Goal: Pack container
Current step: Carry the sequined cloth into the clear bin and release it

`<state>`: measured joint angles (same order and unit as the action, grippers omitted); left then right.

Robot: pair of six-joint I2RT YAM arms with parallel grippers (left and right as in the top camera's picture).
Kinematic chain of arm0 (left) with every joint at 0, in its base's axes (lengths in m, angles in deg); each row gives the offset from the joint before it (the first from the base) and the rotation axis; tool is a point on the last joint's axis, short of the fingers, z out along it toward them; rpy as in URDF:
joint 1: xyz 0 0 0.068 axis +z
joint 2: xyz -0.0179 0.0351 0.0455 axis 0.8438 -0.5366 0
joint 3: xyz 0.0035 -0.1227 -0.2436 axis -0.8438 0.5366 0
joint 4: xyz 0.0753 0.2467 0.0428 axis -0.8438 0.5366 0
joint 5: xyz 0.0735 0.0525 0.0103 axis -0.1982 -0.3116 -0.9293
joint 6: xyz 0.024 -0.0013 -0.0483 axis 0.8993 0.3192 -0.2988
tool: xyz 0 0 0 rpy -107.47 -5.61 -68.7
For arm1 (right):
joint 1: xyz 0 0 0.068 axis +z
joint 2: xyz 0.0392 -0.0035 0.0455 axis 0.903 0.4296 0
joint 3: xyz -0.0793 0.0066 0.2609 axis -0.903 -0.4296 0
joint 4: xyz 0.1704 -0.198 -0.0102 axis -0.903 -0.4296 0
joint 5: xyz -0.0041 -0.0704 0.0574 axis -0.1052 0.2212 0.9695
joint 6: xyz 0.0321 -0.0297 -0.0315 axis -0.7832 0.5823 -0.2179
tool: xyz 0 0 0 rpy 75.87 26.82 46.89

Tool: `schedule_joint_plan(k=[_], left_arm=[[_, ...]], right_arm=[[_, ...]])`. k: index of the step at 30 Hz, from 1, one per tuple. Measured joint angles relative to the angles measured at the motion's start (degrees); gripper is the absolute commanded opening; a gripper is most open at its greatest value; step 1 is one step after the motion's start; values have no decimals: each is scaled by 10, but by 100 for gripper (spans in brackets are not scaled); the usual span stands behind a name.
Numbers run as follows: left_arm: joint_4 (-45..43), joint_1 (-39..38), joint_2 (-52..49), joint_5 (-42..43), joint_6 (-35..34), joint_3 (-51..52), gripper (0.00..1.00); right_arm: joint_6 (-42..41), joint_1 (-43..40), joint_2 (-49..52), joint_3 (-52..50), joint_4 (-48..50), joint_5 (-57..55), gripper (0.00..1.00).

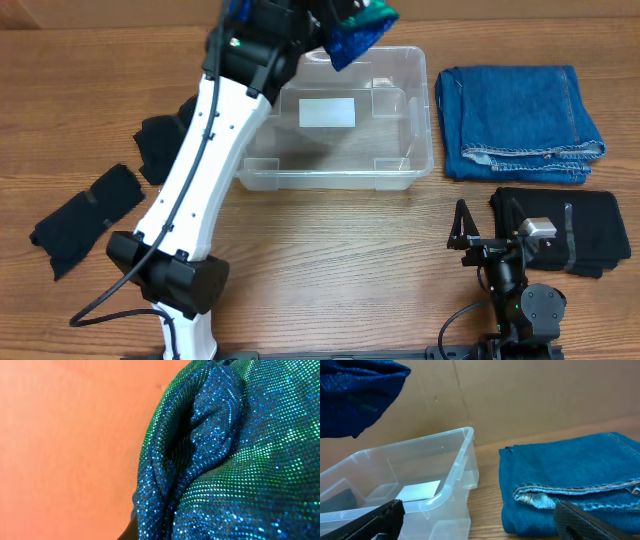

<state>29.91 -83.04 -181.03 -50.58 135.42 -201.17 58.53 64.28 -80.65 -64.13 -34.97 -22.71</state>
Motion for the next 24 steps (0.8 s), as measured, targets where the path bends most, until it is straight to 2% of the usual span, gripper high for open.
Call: schedule_joint_plan(k=[4,8,16,23,24], left_arm=[[4,-8,0,-10,30,13,4],[50,-13,-15,-23,59,29,4],[52,-31,-132,-30,76,31,4],[-12,-31,-196,-62,93,33,4],[-21,-31,-197,-63,93,34,21]], right_arm=[[0,0,0,0,0,0,100],[0,0,0,0,0,0,100],[0,0,0,0,0,0,100],[0,0,0,0,0,0,100],[0,0,0,0,0,0,100]])
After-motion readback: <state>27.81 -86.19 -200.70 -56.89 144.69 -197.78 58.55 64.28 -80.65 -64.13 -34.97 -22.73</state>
